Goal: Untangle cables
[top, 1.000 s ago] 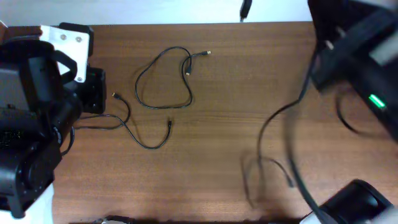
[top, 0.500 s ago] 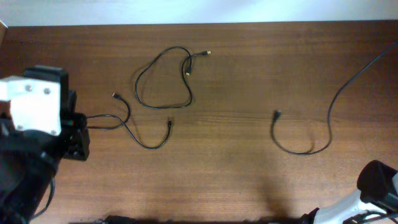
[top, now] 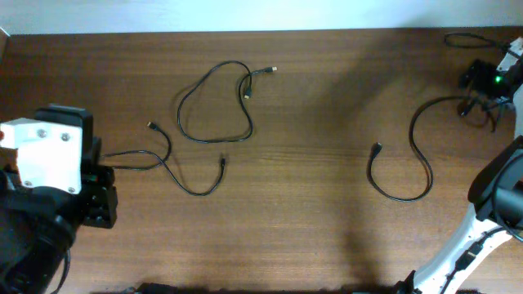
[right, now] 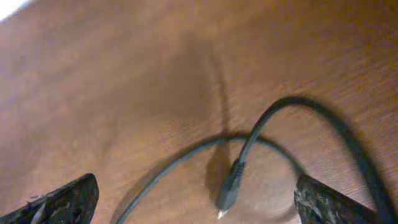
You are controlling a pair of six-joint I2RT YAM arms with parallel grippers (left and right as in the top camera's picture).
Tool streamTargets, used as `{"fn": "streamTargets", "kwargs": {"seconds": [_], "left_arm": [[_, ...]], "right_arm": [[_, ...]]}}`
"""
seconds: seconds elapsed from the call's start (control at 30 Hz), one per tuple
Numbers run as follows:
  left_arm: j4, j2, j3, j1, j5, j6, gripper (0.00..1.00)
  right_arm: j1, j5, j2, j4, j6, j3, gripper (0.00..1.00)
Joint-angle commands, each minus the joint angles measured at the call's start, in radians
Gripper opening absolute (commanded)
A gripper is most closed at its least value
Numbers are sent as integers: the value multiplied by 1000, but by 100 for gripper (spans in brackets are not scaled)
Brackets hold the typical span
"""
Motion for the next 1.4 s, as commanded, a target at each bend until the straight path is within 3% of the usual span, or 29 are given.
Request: {"fn": "streamTargets", "kwargs": {"seconds": [0.0, 0.1, 0.17, 0.3, 0.4, 0.47, 0.5, 0.57, 0.6, 0.67, 0.7, 0.73, 0.83, 0.87, 0.9, 0.97, 1.03, 1.1, 1.2, 1.3, 1.37], "left_arm": [[-6, 1, 3, 3, 10, -2, 0], [-16, 1, 3, 3, 10, -2, 0], [-14, 1, 3, 3, 10, -2, 0], [-14, 1, 3, 3, 10, -2, 0], [-14, 1, 3, 3, 10, -1, 0], [-13, 1, 3, 3, 10, -1, 0], [-5, 1, 3, 3, 10, -1, 0], [4, 1, 3, 3, 10, -1, 0], [6, 1, 3, 3, 11, -2, 0], [1, 1, 3, 3, 11, -2, 0], [-3, 1, 3, 3, 11, -2, 0], [-6, 1, 3, 3, 11, -2, 0], [-11, 1, 3, 3, 11, -2, 0], [-16, 1, 3, 3, 11, -2, 0], [-18, 1, 3, 3, 11, -2, 0], [-18, 0, 3, 3, 11, -1, 0], [-18, 1, 3, 3, 11, -1, 0], [-18, 1, 3, 3, 11, -1, 0], [-30, 1, 3, 3, 11, -2, 0], [-57, 1, 3, 3, 11, -2, 0], [-74, 1, 3, 3, 11, -2, 0]], "right_arm": [[4, 23, -24, -94, 24, 190, 99], [20, 23, -24, -391, 84, 682, 99], [47, 29, -30, -617, 139, 876, 100], [130, 27, -34, -997, 442, 915, 79], [221, 48, -83, -997, 409, 868, 85], [249, 62, -252, -996, 278, 870, 86], [254, 55, -401, -967, 137, 872, 86], [254, 46, -624, -790, -24, 873, 94], [254, 45, -724, -612, -42, 873, 98], [254, -101, -805, -384, -125, 873, 99], [254, -173, -808, -386, -153, 872, 99], [254, -248, -821, -412, -186, 821, 99], [254, -283, -1087, -102, -160, 52, 100], [254, -237, -1259, 182, -59, -391, 99], [253, -114, -1370, 285, 58, -631, 99], [253, 54, -1485, 217, 119, -931, 99], [253, 233, -1477, 196, 451, -1115, 97], [253, 324, -1416, 223, 652, -1239, 97], [253, 476, -1181, 220, 758, -1260, 97], [253, 492, -893, 315, 769, -1260, 97], [253, 482, -784, 316, 897, -1260, 97]]}}
